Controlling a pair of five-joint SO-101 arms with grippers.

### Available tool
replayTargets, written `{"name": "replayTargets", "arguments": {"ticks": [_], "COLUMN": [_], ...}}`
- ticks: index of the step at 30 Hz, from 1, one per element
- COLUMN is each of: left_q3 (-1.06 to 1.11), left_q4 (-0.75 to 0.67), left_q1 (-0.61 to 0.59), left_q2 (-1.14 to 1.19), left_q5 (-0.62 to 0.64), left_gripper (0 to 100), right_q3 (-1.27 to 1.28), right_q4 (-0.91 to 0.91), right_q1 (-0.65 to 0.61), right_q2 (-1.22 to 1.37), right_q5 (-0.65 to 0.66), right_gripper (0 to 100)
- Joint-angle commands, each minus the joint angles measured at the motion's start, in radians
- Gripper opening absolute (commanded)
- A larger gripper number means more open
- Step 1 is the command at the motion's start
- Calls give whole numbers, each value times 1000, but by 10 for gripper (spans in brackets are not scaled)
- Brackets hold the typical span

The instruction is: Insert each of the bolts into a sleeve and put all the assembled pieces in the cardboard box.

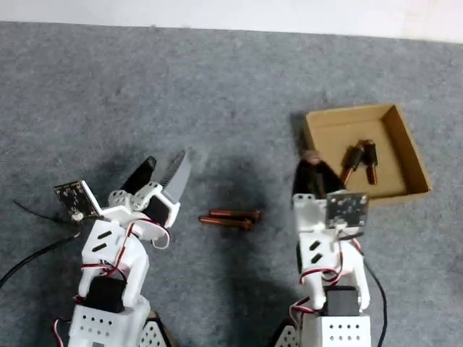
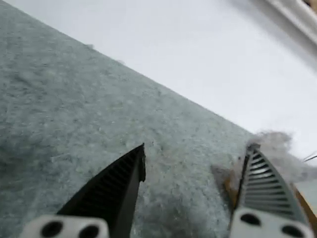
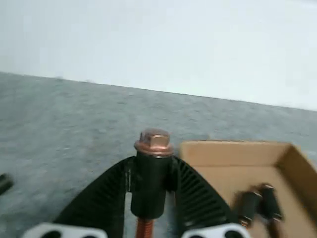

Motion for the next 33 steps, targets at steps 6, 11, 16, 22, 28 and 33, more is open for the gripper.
{"name": "replayTargets", "arguments": {"ticks": [6,11,16,22,28,33], "left_q3": [19,19,19,19,19,19], "left_q4": [32,38,38,38,38,37], "left_q1": [-16,-16,-16,-12,-10,-10], "left_q2": [-15,-15,-13,-13,-13,-13], "left_q5": [-9,-6,-6,-6,-6,-6], "left_gripper": [298,298,298,298,298,298], "right_q3": [114,107,-51,-360,-578,-673], "right_q4": [-119,-206,-326,-466,-472,-472], "right_q1": [22,25,48,186,269,272], "right_q2": [-15,64,394,909,1366,1575], "right_q5": [-8,-5,-11,-272,-443,-440], "right_gripper": [5,5,5,5,5,9]}}
